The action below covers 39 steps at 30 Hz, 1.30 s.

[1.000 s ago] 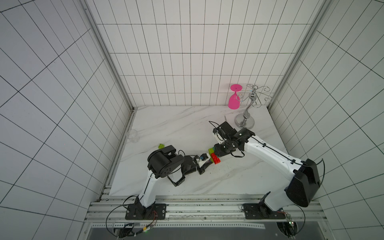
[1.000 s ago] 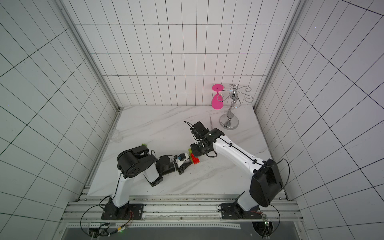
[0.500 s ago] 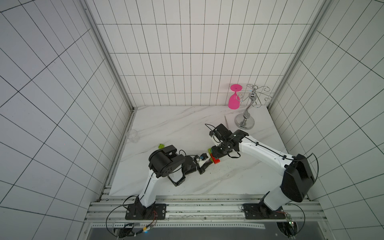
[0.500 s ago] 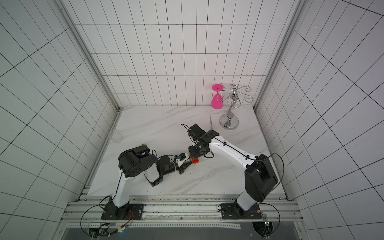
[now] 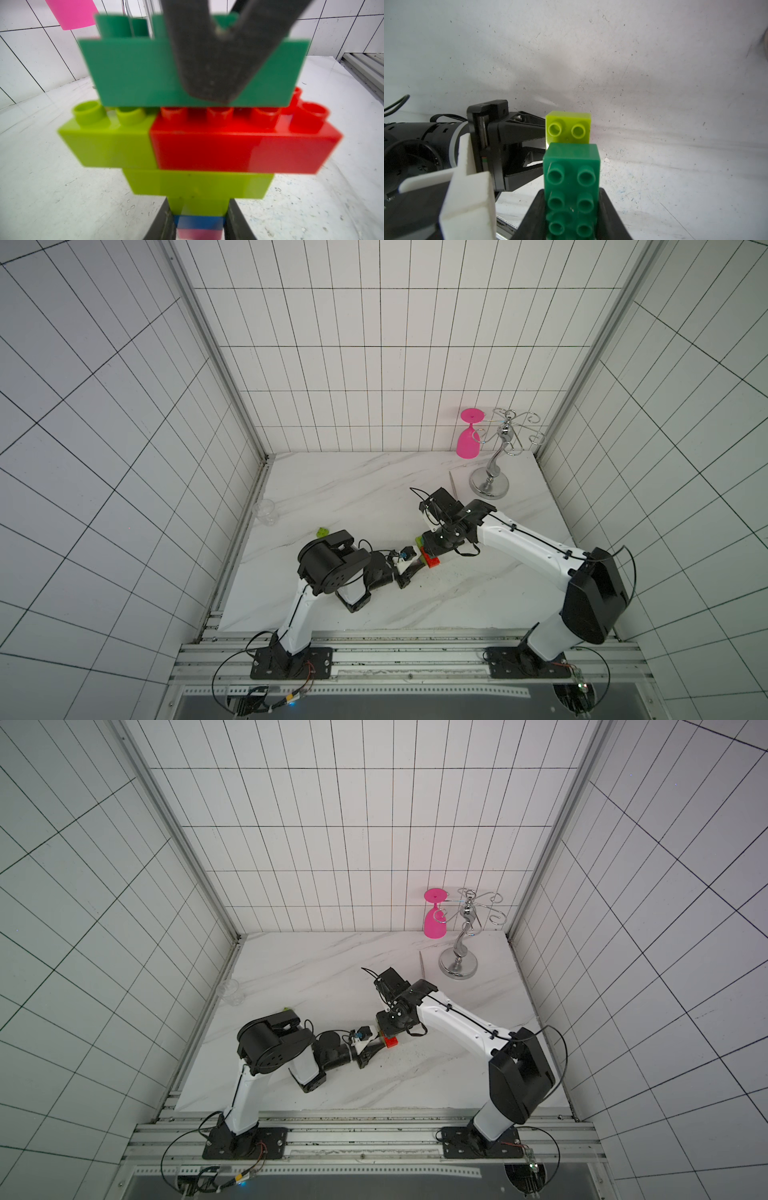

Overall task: Assemble a spoon with lego
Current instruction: Assemble the lego brick with the lego brick.

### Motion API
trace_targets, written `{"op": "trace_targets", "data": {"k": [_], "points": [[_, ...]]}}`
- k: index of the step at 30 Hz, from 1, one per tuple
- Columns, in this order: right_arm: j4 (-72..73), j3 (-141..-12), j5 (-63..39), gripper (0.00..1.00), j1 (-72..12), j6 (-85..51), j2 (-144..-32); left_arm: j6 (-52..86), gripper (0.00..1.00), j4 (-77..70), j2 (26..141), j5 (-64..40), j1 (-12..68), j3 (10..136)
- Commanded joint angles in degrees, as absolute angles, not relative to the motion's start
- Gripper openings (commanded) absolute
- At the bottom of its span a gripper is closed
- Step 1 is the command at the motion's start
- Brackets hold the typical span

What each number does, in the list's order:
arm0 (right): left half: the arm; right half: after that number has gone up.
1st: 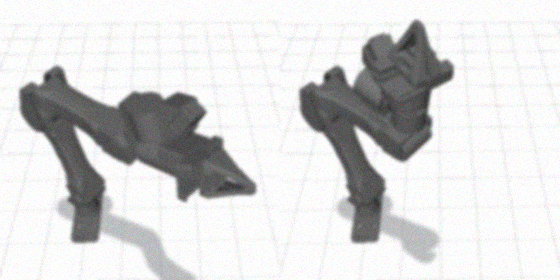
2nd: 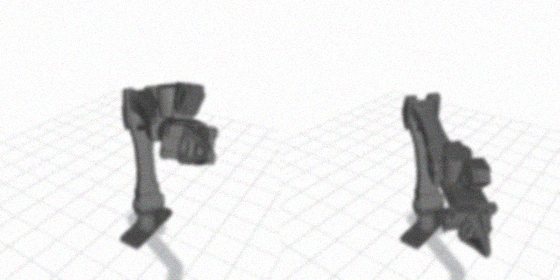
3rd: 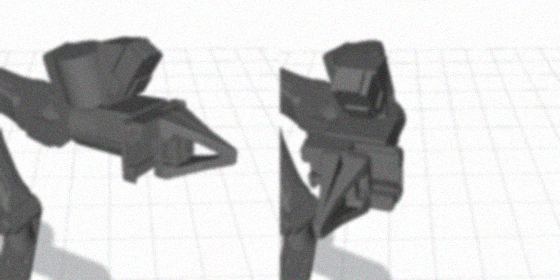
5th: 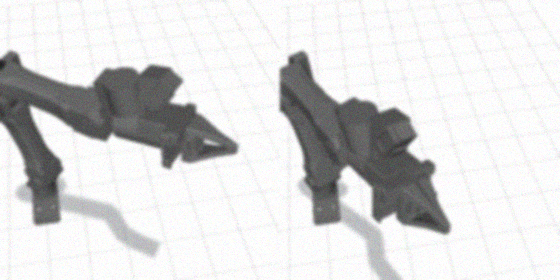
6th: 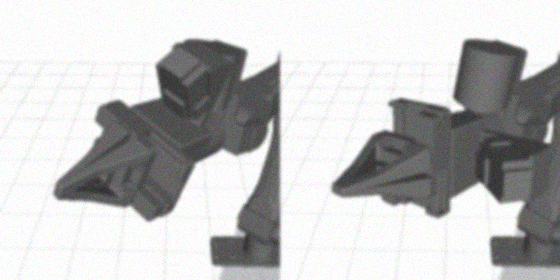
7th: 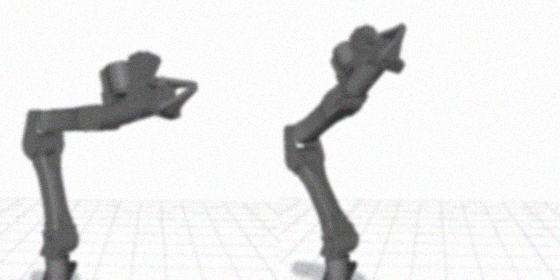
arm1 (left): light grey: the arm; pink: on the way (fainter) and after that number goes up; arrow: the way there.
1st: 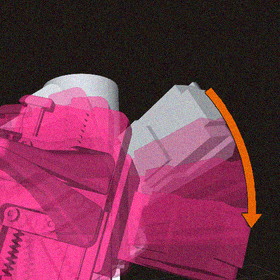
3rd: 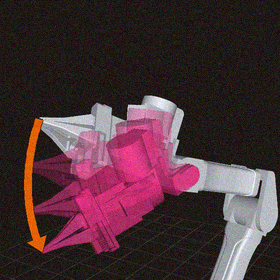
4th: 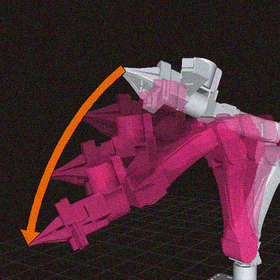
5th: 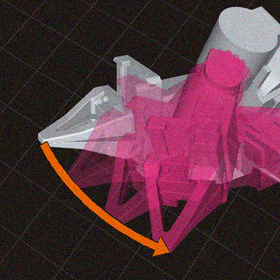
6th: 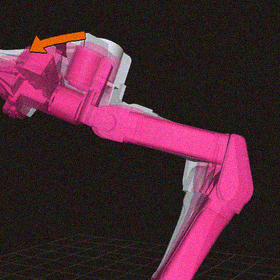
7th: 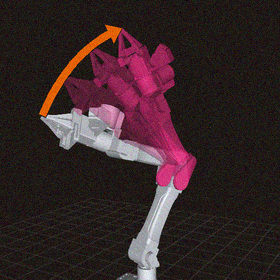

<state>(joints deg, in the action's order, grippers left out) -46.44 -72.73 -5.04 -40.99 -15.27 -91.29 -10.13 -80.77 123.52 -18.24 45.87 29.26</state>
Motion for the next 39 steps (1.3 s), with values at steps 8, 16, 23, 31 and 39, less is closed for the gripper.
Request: {"op": "trace_targets", "data": {"k": [8, 16, 23, 31, 39], "points": [[-48.7, -74.6, -6.5, 0.14, -41.9, -16.9, -91.3, -10.1, 0.0, -81.0, 125.2, -18.4, 45.8, 30.1], [-49.7, -74.6, -3.8, 0.14, -41.9, -16.5, -93.3, -10.1, 0.0, -81.0, 124.8, -18.4, 45.9, 30.0], [-48.7, -73.3, -4.3, 0.14, -41.9, -17.3, -95.9, -10.3, 0.0, -81.0, 124.6, -18.4, 45.9, 29.8], [-51.5, -72.0, -3.1, 0.14, -41.2, -16.6, -98.7, -10.9, 0.0, -81.0, 124.2, -18.4, 45.9, 29.6], [-55.9, -72.5, 0.3, 0.14, -40.6, -15.4, -101.6, -11.9, 0.0, -81.0, 123.2, -17.9, 45.9, 29.2]]}}
